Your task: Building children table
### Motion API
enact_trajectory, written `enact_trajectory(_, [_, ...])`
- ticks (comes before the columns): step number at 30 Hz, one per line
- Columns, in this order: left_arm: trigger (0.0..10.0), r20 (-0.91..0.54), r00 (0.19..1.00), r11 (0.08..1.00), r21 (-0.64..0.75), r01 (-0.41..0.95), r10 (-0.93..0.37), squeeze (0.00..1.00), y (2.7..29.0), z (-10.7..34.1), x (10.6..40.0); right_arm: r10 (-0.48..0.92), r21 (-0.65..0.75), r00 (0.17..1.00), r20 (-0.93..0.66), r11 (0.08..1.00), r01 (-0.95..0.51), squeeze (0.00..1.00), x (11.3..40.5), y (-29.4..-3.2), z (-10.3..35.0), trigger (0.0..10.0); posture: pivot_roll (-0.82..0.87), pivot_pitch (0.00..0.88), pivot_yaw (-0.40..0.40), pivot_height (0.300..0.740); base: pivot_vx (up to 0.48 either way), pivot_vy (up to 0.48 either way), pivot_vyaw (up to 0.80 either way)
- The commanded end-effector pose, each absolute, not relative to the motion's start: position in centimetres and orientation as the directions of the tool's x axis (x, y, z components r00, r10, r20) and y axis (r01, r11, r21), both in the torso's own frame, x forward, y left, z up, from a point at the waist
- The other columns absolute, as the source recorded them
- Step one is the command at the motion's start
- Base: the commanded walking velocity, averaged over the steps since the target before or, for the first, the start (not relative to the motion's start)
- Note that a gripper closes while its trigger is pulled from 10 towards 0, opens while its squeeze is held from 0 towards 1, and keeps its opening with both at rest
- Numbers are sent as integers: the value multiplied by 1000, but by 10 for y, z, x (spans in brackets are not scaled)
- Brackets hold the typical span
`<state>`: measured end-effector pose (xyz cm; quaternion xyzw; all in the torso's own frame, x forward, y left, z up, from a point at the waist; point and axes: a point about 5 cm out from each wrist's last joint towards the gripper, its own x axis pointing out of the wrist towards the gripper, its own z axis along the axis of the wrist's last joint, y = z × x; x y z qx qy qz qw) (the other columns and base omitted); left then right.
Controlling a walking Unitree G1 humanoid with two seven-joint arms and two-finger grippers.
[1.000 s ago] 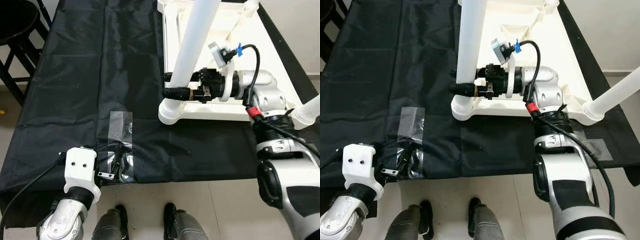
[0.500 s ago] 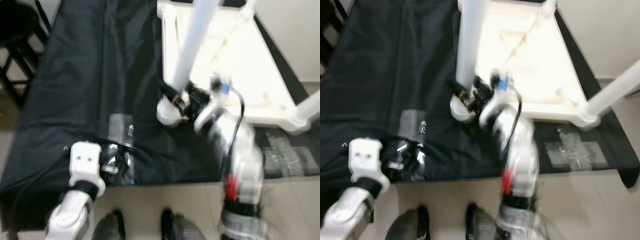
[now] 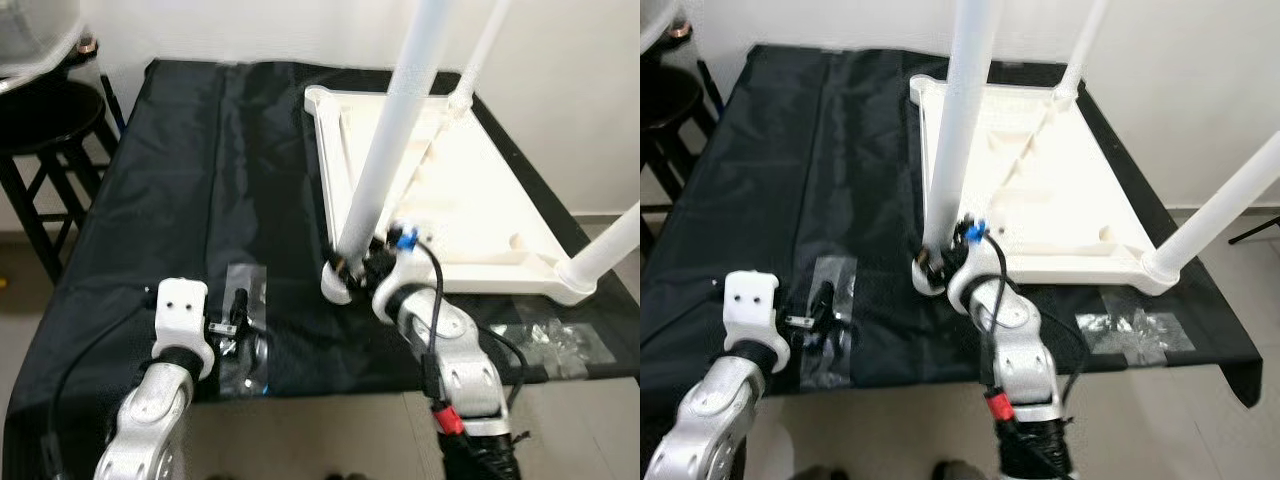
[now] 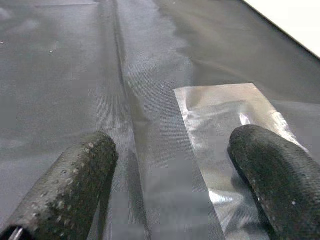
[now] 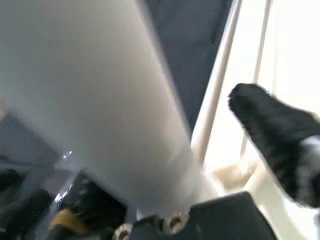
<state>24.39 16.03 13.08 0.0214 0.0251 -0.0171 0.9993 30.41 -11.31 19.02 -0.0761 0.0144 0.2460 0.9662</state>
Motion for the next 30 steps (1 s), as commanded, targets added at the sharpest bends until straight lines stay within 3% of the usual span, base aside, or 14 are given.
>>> enact_trajectory(1, [10000,-66,997,999,23,40,-39,0,158,126,242,553,-155,833,-10,822,-547,1000,307,-117,201,10000,-32,124,-91,740,0,0,0])
enact_trajectory(3, [10000,-66,997,999,23,40,-39,0,158,126,242,553,-155,833,-10,822,-547,1000,307,-117,201,10000,-32,124,-91,740,0,0,0])
enact_trajectory(5, [10000,-53,998,999,21,45,-44,0,156,130,236,819,-216,573,-34,553,-804,1000,307,-122,220,10000,0,176,-89,740,0,0,0])
enact_trajectory(6, [10000,-53,998,999,21,45,-44,0,156,130,236,819,-216,573,-34,553,-804,1000,307,-122,220,10000,0,176,-89,740,0,0,0])
enact_trajectory(7, [10000,-47,998,999,21,46,-45,0,155,133,232,892,-233,448,-54,425,-875,1000,310,-127,232,10000,10,196,-90,740,0,0,0])
enact_trajectory(9, [10000,-37,998,999,21,47,-46,0,154,137,225,938,-248,340,-74,313,-917,1000,317,-135,247,10000,24,221,-86,740,0,0,0])
enact_trajectory(14, [10000,-36,998,999,21,47,-46,0,154,139,222,944,-250,324,-71,297,-921,1000,323,-139,254,10000,28,228,-84,740,0,0,0])
enact_trajectory(18, [10000,-35,998,999,21,49,-48,0,155,144,215,969,-245,244,-41,227,-942,1000,335,-137,280,10000,57,285,-70,740,0,0,0])
enact_trajectory(19, [10000,-35,998,998,23,50,-50,0,156,147,211,980,-252,195,-34,180,-951,0,339,-135,293,10000,71,299,-66,740,0,0,0])
enact_trajectory(20, [10000,-36,998,998,25,52,-51,0,157,148,208,987,-261,154,-36,140,-955,0,342,-135,303,10000,80,305,-66,740,0,0,0])
enact_trajectory(26, [10000,-38,998,998,31,51,-49,0,158,151,203,992,-290,114,-49,95,-952,0,346,-142,316,10000,90,312,-65,740,0,0,0])
enact_trajectory(27, [10000,-39,998,998,34,50,-48,0,158,151,202,994,-289,92,-50,74,-955,0,347,-147,319,1765,91,313,-64,740,0,0,0])
enact_trajectory(28, [10000,-40,998,998,35,49,-48,0,158,151,202,996,-285,75,-48,59,-957,0,347,-152,322,0,93,314,-62,740,0,0,0])
enact_trajectory(30, [10000,-42,998,998,38,49,-48,0,158,152,201,997,-278,44,-58,26,-960,0,346,-160,324,0,91,309,-58,740,0,0,0])
